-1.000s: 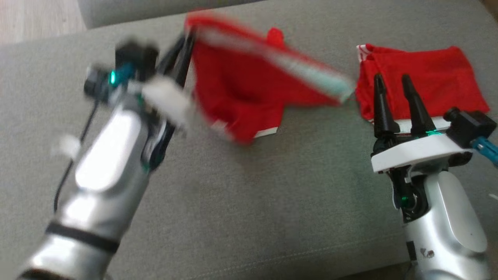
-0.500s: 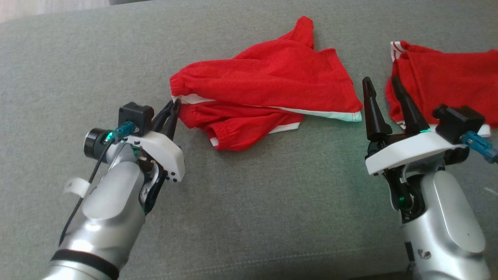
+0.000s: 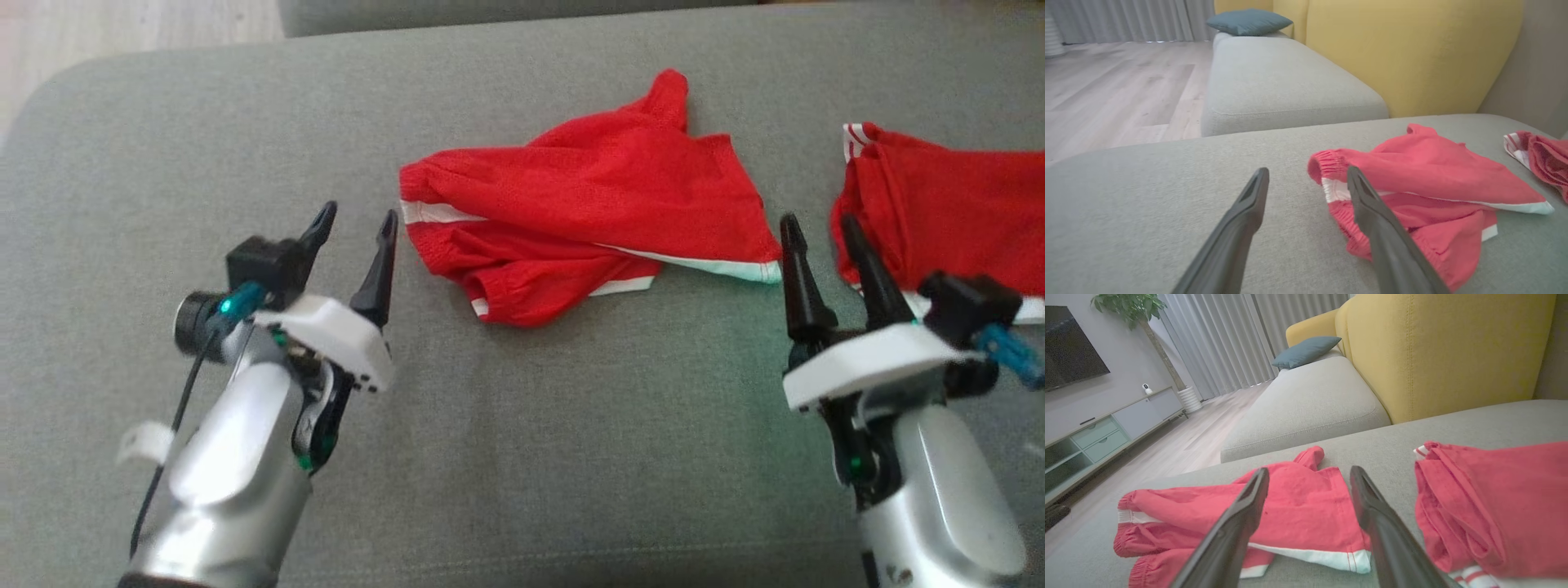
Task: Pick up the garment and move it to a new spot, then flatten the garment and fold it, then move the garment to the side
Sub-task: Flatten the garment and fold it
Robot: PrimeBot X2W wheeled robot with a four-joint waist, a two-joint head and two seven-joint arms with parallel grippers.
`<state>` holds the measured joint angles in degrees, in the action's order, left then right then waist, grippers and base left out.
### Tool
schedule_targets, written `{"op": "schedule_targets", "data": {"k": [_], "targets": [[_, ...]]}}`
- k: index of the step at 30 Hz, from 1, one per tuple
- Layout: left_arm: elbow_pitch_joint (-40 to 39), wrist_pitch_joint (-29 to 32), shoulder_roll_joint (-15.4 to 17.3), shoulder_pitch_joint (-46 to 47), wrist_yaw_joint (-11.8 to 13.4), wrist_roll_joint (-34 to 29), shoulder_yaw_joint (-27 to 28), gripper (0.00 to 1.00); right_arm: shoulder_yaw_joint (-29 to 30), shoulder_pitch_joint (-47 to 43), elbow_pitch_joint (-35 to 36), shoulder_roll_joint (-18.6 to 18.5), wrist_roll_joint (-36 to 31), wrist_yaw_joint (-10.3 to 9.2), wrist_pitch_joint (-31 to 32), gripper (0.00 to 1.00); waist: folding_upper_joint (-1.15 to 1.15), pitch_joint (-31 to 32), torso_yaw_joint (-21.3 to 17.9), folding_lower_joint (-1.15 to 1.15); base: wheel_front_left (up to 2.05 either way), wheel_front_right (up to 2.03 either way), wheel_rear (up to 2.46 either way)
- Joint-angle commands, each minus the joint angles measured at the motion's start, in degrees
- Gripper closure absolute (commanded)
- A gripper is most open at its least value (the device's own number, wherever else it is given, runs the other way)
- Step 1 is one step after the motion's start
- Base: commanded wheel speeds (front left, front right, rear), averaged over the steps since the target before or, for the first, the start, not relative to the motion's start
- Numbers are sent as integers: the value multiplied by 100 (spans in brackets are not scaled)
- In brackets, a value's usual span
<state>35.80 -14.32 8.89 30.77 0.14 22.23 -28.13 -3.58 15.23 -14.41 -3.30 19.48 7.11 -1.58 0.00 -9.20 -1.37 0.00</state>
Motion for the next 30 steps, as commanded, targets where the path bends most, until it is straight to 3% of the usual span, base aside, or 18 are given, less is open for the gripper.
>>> {"op": "schedule_targets", "data": {"k": [1, 8, 11, 18, 30], "targets": [[-354, -67, 183, 9, 60, -63, 328, 0, -89, -2, 192, 42, -89, 37, -104, 0, 0, 90, 71, 0, 0, 0, 0], [-1469, -67, 21, -978, 431, -180, 1045, 0, -170, -466, 154, 42, -172, 37, -367, 0, 0, 310, 184, 0, 0, 0, 0], [-1792, -67, -96, -1344, 480, -282, 1243, 0, -208, -559, 86, 42, -270, 37, -463, 0, 0, 371, 216, 0, 0, 0, 0], [-1901, -67, -207, -1575, 283, -490, 1386, 0, -260, -563, 31, 42, -232, 37, -491, 0, 0, 381, 193, 0, 0, 0, 0], [-754, 271, -93, -524, -268, -614, 1001, 0, -308, -422, 71, 42, -156, 37, -517, 0, 0, -102, -133, 0, 0, 0, 0]]}}
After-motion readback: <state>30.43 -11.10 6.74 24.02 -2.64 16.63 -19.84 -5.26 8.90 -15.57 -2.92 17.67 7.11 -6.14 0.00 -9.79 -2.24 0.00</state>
